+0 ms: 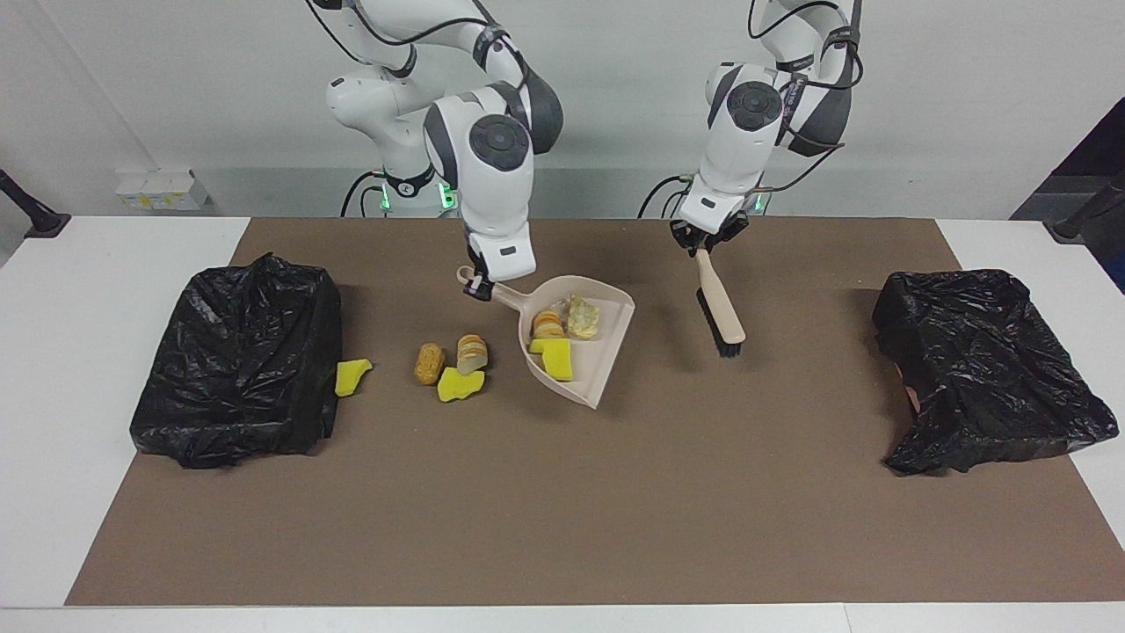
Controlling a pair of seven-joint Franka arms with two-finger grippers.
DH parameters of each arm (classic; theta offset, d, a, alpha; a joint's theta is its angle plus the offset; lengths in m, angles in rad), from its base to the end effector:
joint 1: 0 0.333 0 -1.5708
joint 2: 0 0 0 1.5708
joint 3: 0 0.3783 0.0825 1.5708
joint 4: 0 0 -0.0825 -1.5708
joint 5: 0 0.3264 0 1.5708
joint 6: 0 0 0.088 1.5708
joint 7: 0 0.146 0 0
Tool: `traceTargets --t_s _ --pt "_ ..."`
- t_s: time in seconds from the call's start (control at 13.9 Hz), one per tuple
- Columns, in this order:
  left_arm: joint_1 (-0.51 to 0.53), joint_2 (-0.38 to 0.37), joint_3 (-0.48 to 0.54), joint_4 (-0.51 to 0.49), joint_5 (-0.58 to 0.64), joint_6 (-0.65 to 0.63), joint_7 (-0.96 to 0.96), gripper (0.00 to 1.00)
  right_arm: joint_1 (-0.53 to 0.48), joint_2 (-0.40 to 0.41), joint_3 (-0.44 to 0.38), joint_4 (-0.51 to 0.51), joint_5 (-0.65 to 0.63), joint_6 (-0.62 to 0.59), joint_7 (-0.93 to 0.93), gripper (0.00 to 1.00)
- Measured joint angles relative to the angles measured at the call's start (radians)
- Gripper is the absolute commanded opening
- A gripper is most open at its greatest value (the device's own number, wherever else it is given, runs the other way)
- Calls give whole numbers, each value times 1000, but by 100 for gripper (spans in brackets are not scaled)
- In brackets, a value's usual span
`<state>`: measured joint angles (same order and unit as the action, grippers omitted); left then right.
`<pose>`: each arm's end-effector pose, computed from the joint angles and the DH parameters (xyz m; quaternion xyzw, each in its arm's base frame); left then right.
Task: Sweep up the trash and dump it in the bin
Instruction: 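Carry the loaded dustpan with the right gripper to the nearby black bag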
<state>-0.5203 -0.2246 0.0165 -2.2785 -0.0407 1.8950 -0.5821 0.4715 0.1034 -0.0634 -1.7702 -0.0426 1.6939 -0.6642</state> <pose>0.3373 -0.1906 0.4836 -0.9955 -0.0466 0.0786 0.0234 0.4769 0.2015 0.5231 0.8537 0.5124 -0.0920 0.0124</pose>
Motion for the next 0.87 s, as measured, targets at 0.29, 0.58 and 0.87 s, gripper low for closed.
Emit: traceTargets --t_s 0.29,0.58,0.87 --pt "-32 6 -19 -26 -3 61 -62 0 -186 -118 -8 1 -1 -68 -93 0" --pt "-203 30 -30 -100 -50 191 -216 0 -435 -134 -15 3 -1 -82 -314 0" --pt "-355 58 -35 -161 -82 294 -333 0 -636 -133 -20 3 -11 -80 -512 0"
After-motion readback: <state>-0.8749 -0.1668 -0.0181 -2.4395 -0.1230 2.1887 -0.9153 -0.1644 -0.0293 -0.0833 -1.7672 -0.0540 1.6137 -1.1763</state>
